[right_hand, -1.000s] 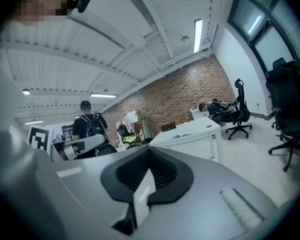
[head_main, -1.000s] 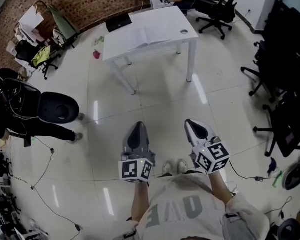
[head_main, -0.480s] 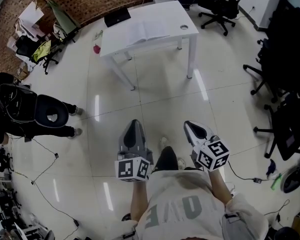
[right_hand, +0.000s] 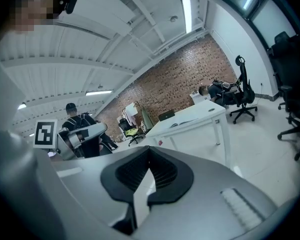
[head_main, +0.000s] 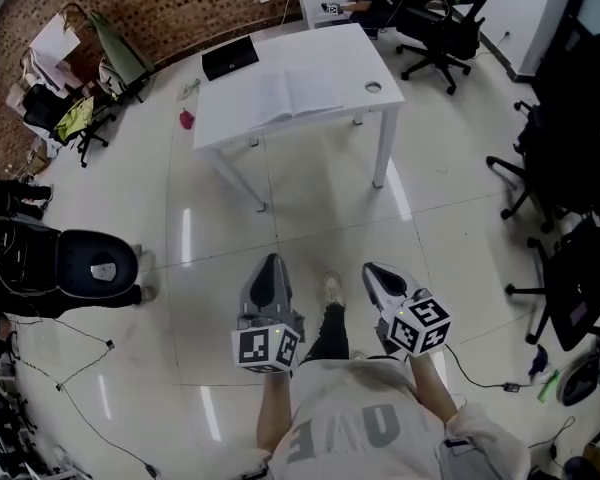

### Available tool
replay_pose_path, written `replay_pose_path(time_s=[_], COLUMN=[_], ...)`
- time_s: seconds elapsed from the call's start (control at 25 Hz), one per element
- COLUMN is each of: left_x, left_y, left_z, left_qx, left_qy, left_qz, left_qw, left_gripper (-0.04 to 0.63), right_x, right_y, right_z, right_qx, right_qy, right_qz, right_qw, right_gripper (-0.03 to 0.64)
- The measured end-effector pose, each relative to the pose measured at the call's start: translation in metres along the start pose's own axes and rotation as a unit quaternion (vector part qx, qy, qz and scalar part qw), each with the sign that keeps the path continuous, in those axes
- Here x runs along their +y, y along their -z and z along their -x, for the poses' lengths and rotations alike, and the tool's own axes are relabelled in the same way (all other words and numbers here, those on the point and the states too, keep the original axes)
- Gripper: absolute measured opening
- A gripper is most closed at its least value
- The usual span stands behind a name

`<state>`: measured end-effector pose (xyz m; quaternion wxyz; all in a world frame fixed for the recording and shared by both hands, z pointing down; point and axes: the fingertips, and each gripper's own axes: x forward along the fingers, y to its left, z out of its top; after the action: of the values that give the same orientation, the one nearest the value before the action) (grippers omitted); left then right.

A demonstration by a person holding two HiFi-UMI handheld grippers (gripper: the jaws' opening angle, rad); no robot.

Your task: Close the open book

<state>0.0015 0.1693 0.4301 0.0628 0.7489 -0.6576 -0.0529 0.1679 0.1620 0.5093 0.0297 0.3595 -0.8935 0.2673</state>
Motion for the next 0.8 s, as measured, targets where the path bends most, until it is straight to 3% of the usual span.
replay_pose_path(time_s=[0.2,0.32,0.52,0.8], left_x=[0.044,0.074,0.102,0.123], left_y=[-0.014,-0.029,-0.039,-0.032], left_z=[-0.080,-0.128,-0.199,-0.284], left_qx=[-0.007,-0.024,-0.031,-0.020], left_qy=[0.011,0.018,0.037,0.050], left_qz=[0.005,0.025,0.003,0.013], left_qw=[0.9999,0.9992,0.9988,0.9985], left_gripper=[0.017,0.017,0.018,0.018], right_x=[-0.015,-0.024,-0.052,-0.089], right_y=[-0.053,-0.087,-0.122,-0.158], right_z=[-0.085,-0.139,-0.215,-0.295], right_qx=[-0.013,-0.020,-0.028,-0.030], right_qy=[-0.008,-0.016,-0.012,-0.020], right_qz=[0.012,0.021,-0.005,-0.021], right_qw=[1.000,0.999,1.000,0.999], right_gripper=[0.012,0.076,0.173,0.173])
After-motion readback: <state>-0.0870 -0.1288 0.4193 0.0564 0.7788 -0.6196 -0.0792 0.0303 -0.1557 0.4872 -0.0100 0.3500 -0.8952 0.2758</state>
